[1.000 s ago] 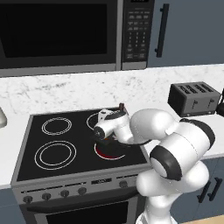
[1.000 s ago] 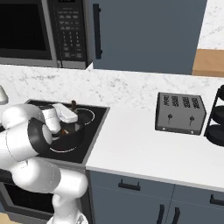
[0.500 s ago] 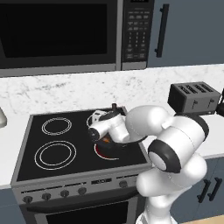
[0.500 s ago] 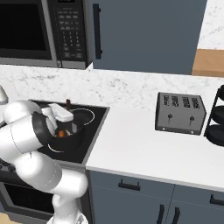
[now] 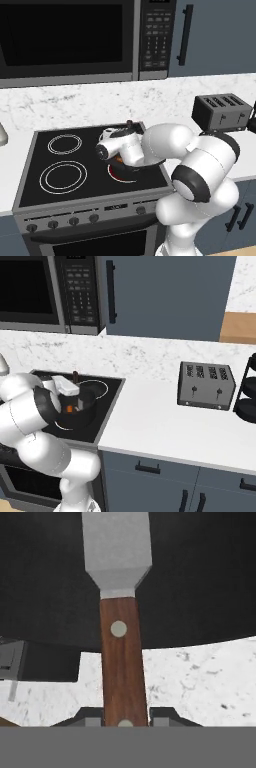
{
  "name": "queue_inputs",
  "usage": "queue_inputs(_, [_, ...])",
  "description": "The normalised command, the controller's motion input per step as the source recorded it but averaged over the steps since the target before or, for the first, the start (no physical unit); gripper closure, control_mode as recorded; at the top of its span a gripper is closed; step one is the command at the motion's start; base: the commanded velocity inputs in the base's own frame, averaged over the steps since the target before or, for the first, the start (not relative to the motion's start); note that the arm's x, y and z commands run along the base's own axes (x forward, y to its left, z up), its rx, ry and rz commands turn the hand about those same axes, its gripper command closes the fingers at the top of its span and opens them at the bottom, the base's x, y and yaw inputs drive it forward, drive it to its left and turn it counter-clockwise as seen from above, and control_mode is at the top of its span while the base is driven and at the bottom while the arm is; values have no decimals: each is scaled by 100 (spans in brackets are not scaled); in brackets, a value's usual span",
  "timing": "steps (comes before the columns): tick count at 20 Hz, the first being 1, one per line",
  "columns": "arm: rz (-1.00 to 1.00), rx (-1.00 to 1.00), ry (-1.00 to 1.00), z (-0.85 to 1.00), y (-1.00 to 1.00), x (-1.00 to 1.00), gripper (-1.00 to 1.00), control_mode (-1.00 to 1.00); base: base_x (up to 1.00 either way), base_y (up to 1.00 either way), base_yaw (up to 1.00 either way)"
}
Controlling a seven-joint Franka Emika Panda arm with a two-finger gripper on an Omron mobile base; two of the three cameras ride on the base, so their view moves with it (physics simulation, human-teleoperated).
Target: Put the carrot and garlic in the pot. Retrieve the spatula and lightly stir the vegetables in the pot.
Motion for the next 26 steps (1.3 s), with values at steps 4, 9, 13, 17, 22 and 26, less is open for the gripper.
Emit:
queue_inputs(4, [-12, 0, 5, 46, 0, -25, 100, -100, 0, 0, 0])
queue_inputs(9, [-9, -1, 1, 62, 0, -13, 100, -100, 0, 0, 0])
queue_inputs(13, [-8, 0, 1, 10, 0, 0, 100, -100, 0, 0, 0])
queue_inputs(17, [-12, 1, 7, -15, 15, 1, 100, -100, 0, 0, 0])
queue_inputs(22, [-11, 5, 3, -26, 21, 0, 100, -100, 0, 0, 0])
queue_inputs(26, [-9, 7, 0, -22, 18, 0, 100, -100, 0, 0, 0])
